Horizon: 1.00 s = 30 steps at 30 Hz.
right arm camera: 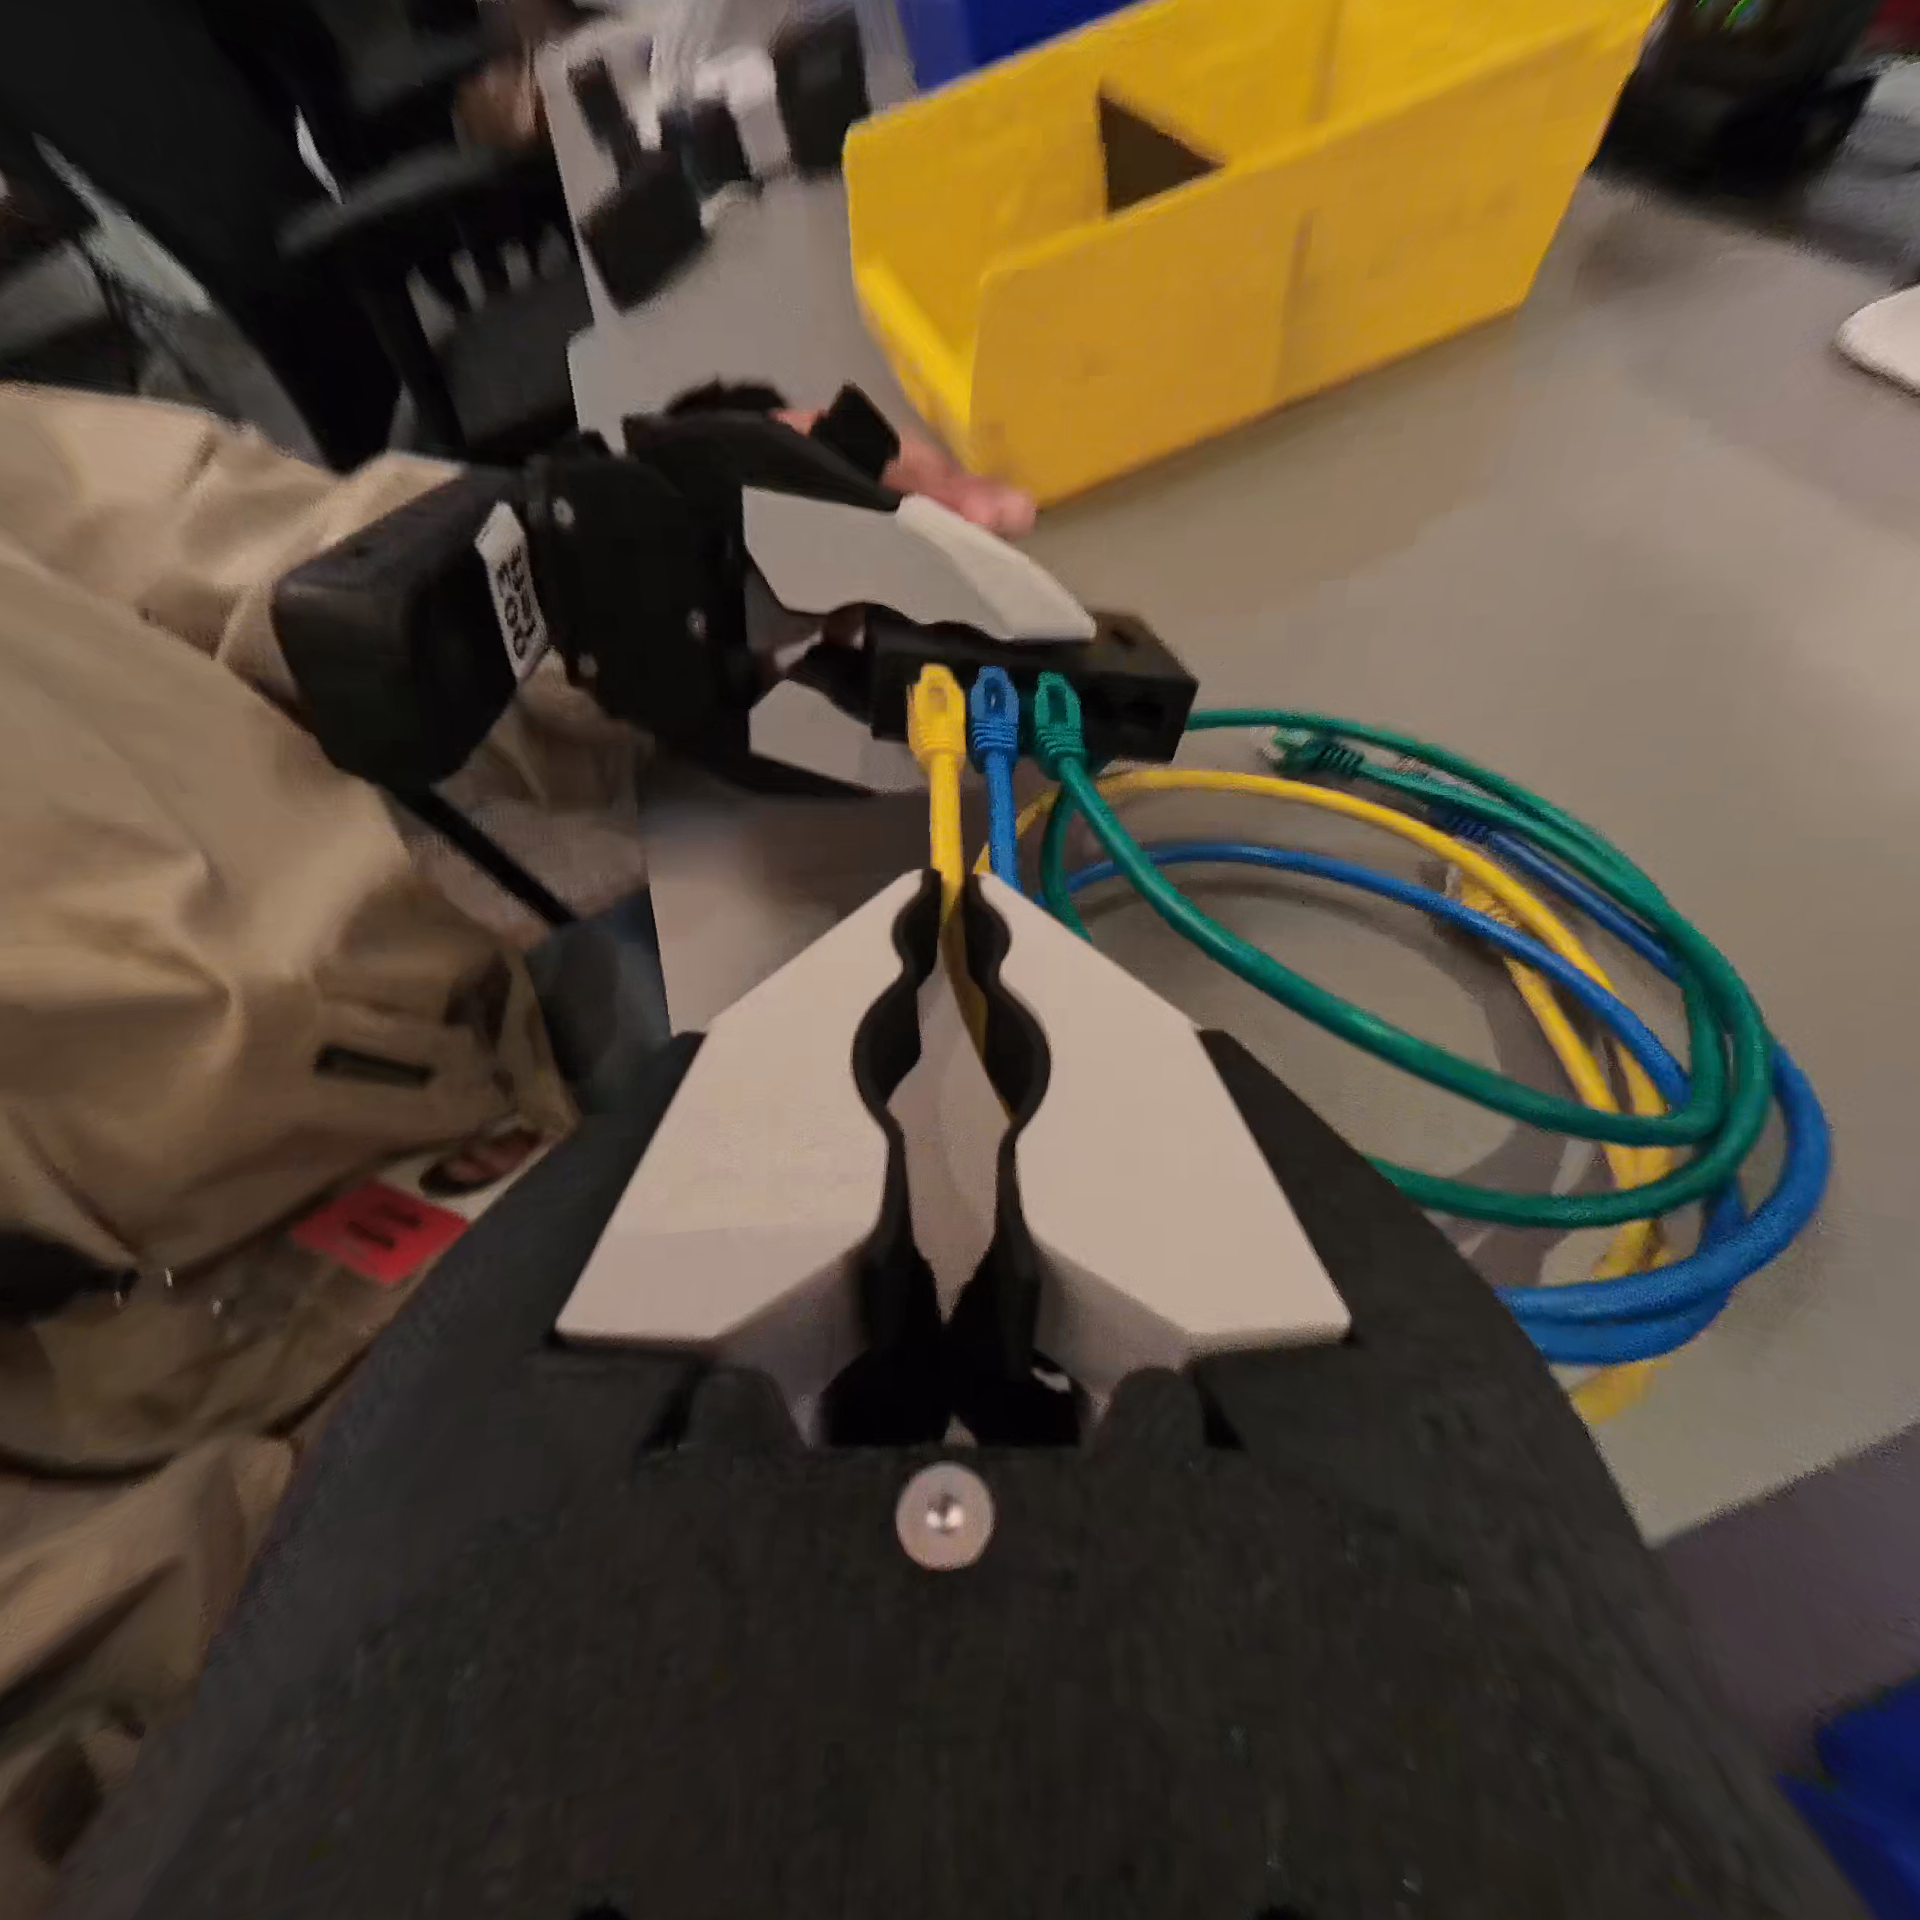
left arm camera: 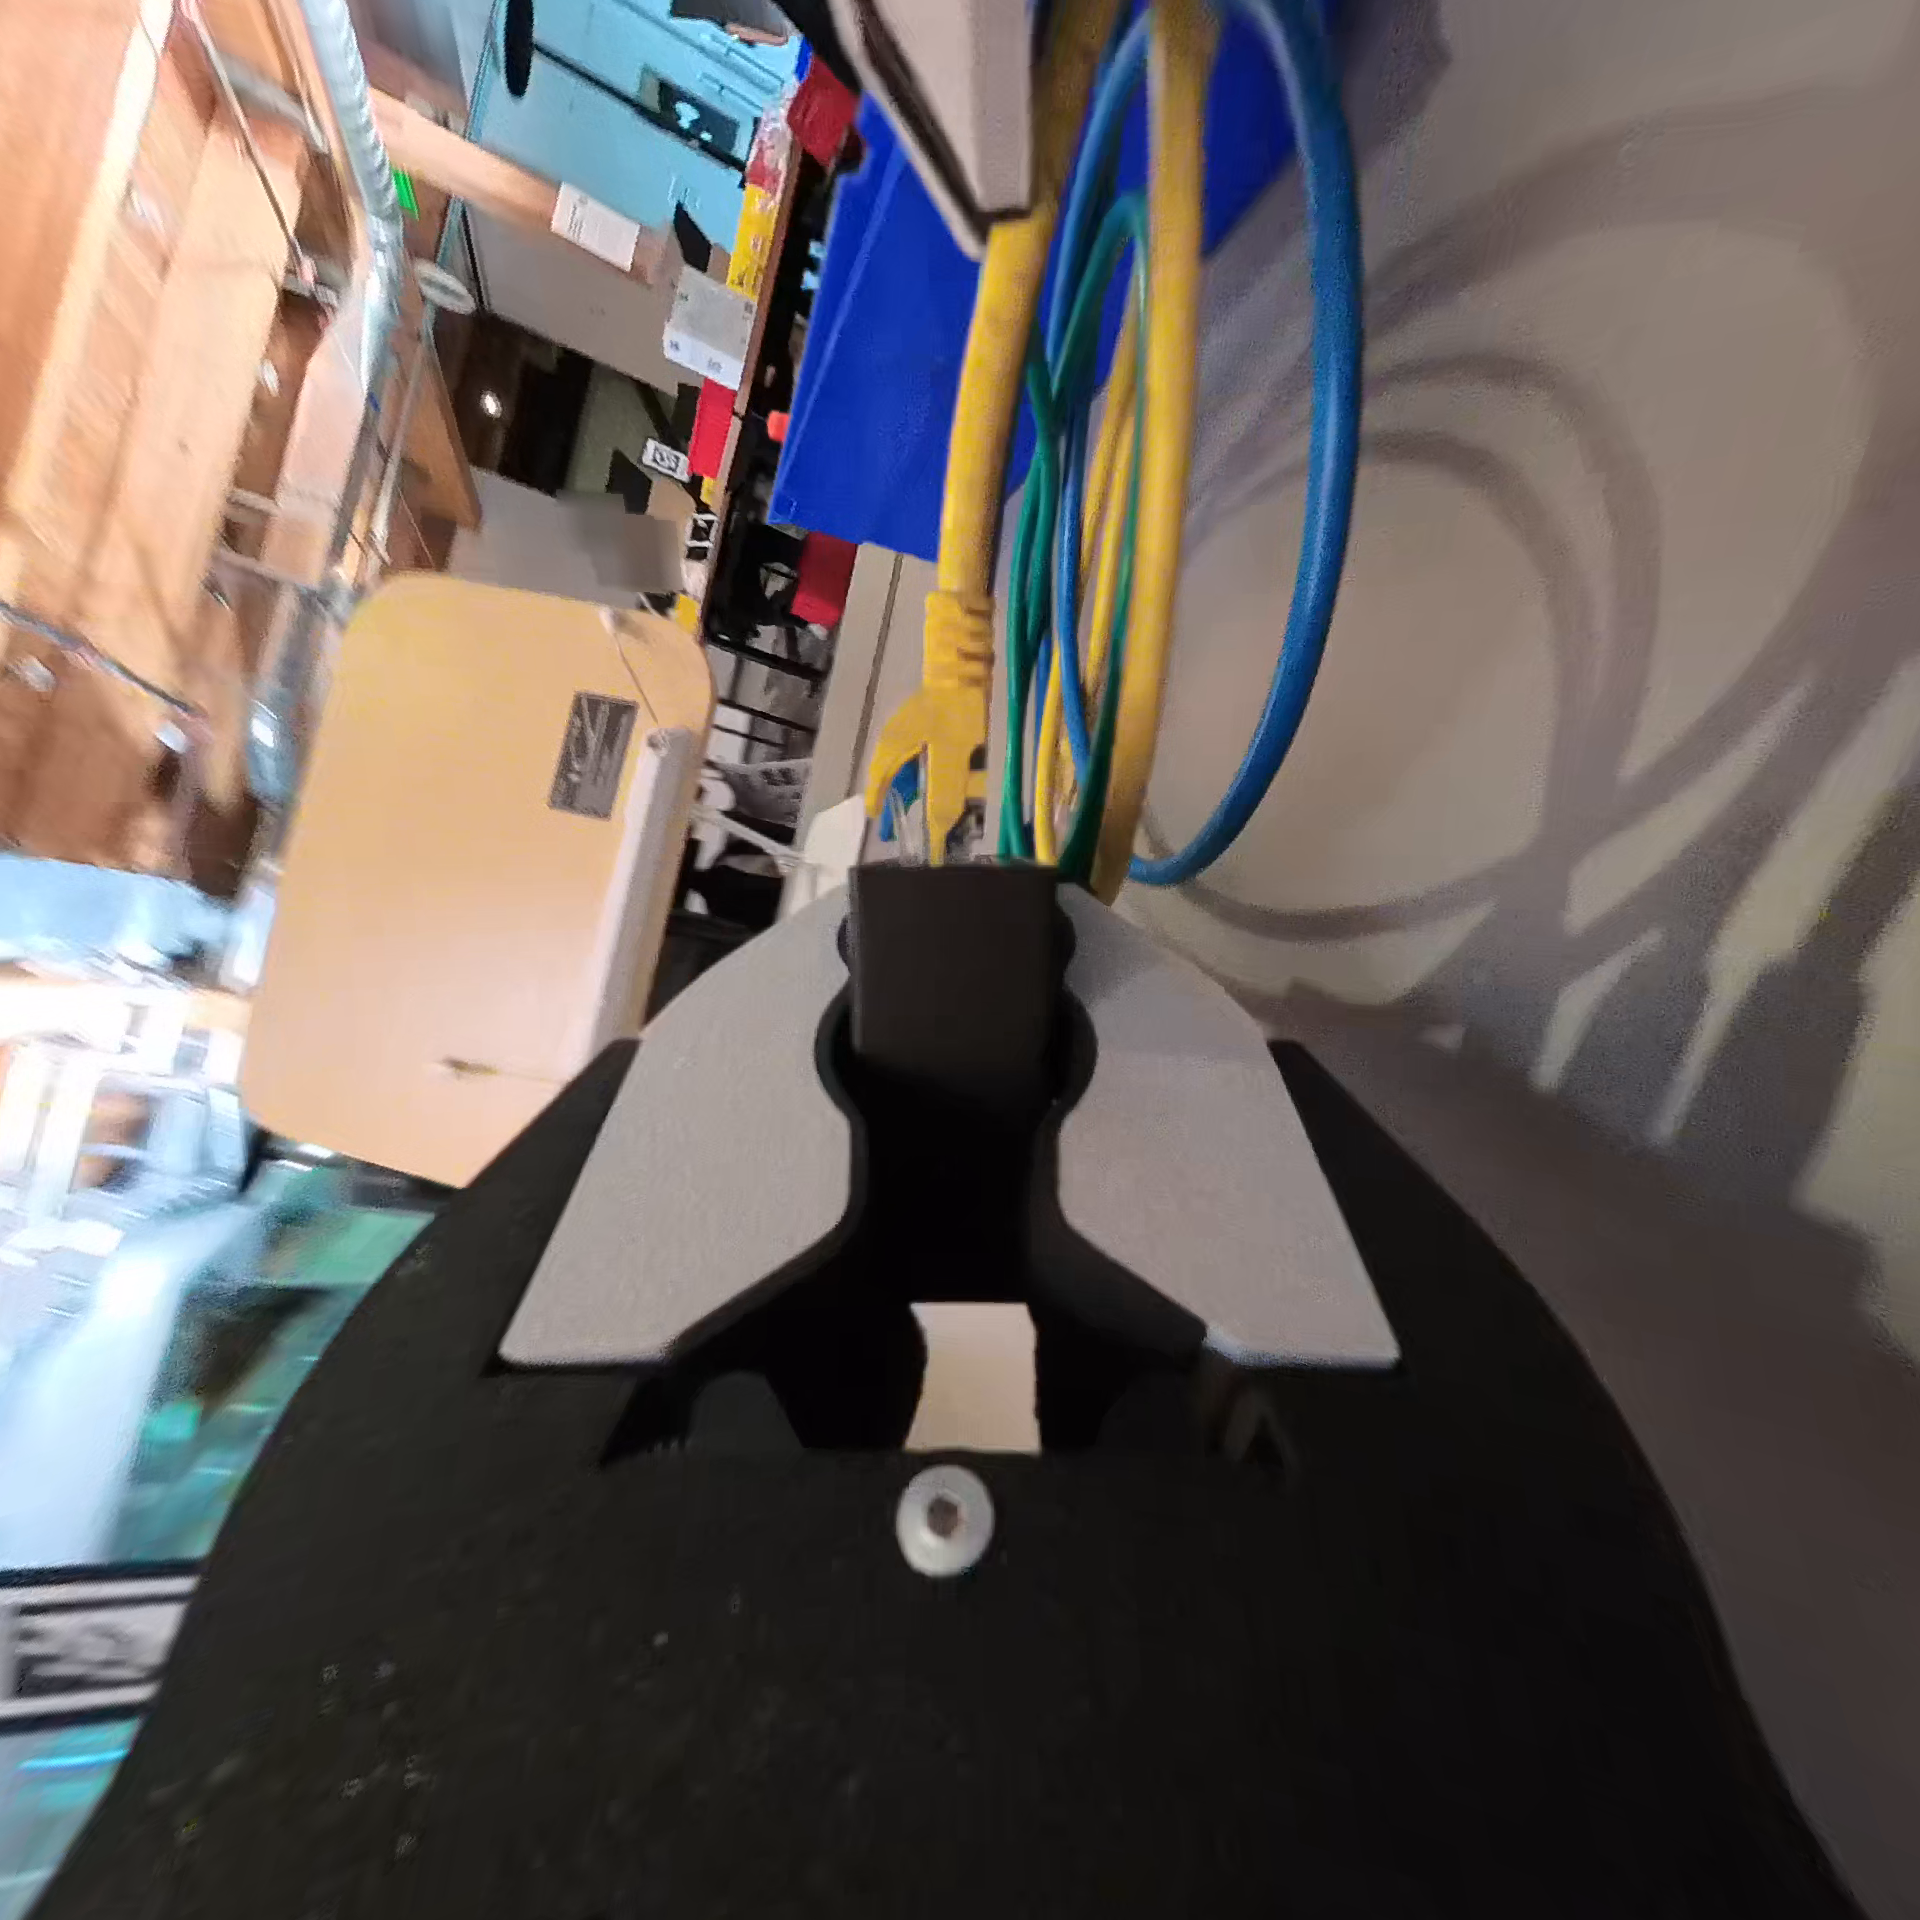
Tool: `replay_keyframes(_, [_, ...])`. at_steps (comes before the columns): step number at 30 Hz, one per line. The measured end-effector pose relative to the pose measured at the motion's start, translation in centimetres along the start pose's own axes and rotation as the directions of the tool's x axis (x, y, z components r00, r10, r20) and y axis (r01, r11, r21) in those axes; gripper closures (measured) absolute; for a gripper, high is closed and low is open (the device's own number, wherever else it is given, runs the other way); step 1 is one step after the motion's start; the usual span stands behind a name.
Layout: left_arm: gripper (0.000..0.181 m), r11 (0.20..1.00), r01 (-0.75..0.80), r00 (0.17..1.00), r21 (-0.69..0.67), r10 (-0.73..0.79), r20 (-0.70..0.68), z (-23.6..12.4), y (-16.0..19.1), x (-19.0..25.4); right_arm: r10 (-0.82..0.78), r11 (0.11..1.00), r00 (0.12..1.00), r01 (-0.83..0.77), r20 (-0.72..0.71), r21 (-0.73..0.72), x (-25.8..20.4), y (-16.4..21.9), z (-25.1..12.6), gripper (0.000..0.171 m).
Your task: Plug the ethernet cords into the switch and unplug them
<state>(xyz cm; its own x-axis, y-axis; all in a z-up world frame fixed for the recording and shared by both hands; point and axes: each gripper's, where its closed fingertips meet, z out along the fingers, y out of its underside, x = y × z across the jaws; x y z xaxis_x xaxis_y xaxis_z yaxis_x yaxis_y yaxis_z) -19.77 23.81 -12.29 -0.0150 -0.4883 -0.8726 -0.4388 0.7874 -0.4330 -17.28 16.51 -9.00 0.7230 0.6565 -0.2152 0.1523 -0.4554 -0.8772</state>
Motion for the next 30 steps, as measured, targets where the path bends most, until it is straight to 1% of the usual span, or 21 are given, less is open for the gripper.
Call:
replay_keyframes(1, [0.152, 0.996, 0.092, 0.996, 0.003, -0.092, -0.019, 0.1, 0.0, -0.1, 0.009, 0.999, 1.0, -0.009, -0.018, 0.033, 0.3, -0.5, -0.1, 0.167])
replay_keyframes(2, [0.151, 0.987, 0.161, 0.986, 0.004, -0.161, -0.038, 0.3, 0.0, -0.1, 0.01, 0.998, 0.999, -0.007, -0.044, 0.064, 0.6, -0.9, -0.2, 0.167])
replay_keyframes(3, [0.151, 0.981, 0.195, 0.98, 0.006, -0.194, -0.043, 0.4, 0.0, -0.2, 0.003, 0.995, 0.997, 0.004, -0.075, 0.095, 0.8, -1.5, -0.3, 0.166])
replay_keyframes(4, [0.151, 0.979, 0.205, 0.978, 0.003, -0.204, -0.04, 0.5, 0.1, -0.2, -0.013, 0.992, 0.995, 0.025, -0.097, 0.124, 0.8, -2.1, -0.5, 0.164])
replay_keyframes(6, [0.151, 0.974, 0.228, 0.973, 0.001, -0.228, -0.04, 0.6, 0.2, -0.2, -0.048, 0.982, 0.988, 0.073, -0.145, 0.173, 0.7, -3.3, -1.1, 0.152])
replay_keyframes(8, [0.151, 0.966, 0.257, 0.966, 0.003, -0.256, -0.042, 0.6, 0.3, -0.3, -0.053, 0.966, 0.981, 0.098, -0.186, 0.238, 0.4, -4.7, -1.9, 0.151])
replay_keyframes(10, [0.151, 0.962, 0.272, 0.962, 0.0, -0.272, -0.027, 0.5, 0.6, -0.7, -0.031, 0.951, 0.988, 0.075, -0.15, 0.3, -0.7, -5.4, -2.1, 0.157])
replay_keyframes(11, [0.151, 0.959, 0.283, 0.959, -0.002, -0.283, -0.021, 0.5, 0.7, -0.9, -0.025, 0.952, 0.995, 0.052, -0.093, 0.303, -1.5, -5.1, -1.5, 0.159])
replay_keyframes(13, [0.152, 0.95, 0.311, 0.95, -0.008, -0.311, -0.01, 0.5, 1.0, -1.2, 0.058, 0.951, 0.998, -0.06, 0.016, 0.302, -2.1, -3.7, 0.6, 0.157])
replay_keyframes(15, [0.151, 0.942, 0.334, 0.942, -0.013, -0.334, 0.0, 0.5, 1.0, -1.4, 0.179, 0.927, 0.977, -0.206, 0.115, 0.313, -2.1, -2.8, 2.7, 0.152])
replay_keyframes(18, [0.151, 0.943, 0.332, 0.943, -0.021, -0.332, 0.013, 0.5, 0.8, -1.4, 0.315, 0.857, 0.943, -0.332, 0.108, 0.395, -0.1, -3.0, 3.6, 0.152])
replay_keyframes(20, [0.152, 0.95, 0.31, 0.951, -0.023, -0.31, 0.023, 0.4, 0.5, -1.4, 0.354, 0.811, 0.926, -0.375, 0.133, 0.45, 0.5, -3.7, 3.2, 0.151])
replay_keyframes(24, [0.152, 0.957, 0.289, 0.957, -0.021, -0.288, 0.046, 0.3, 0.2, -1.5, 0.367, 0.799, 0.926, -0.363, 0.09, 0.478, 1.1, -3.7, 3.0, 0.154])
replay_keyframes(26, [0.152, 0.959, 0.281, 0.958, -0.024, -0.279, 0.057, 0.3, 0.1, -1.6, 0.382, 0.785, 0.919, -0.379, 0.099, 0.489, 1.2, -3.8, 3.0, 0.156])
replay_keyframes(28, [0.152, 0.961, 0.274, 0.961, -0.024, -0.273, 0.055, 0.4, -0.1, -1.5, 0.386, 0.781, 0.915, -0.393, 0.12, 0.485, 1.2, -3.7, 3.0, 0.162])
replay_keyframes(30, [0.152, 0.964, 0.263, 0.963, -0.025, -0.261, 0.06, 0.4, -0.3, -1.4, 0.386, 0.774, 0.912, -0.401, 0.137, 0.49, 1.1, -3.8, 2.9, 0.163])
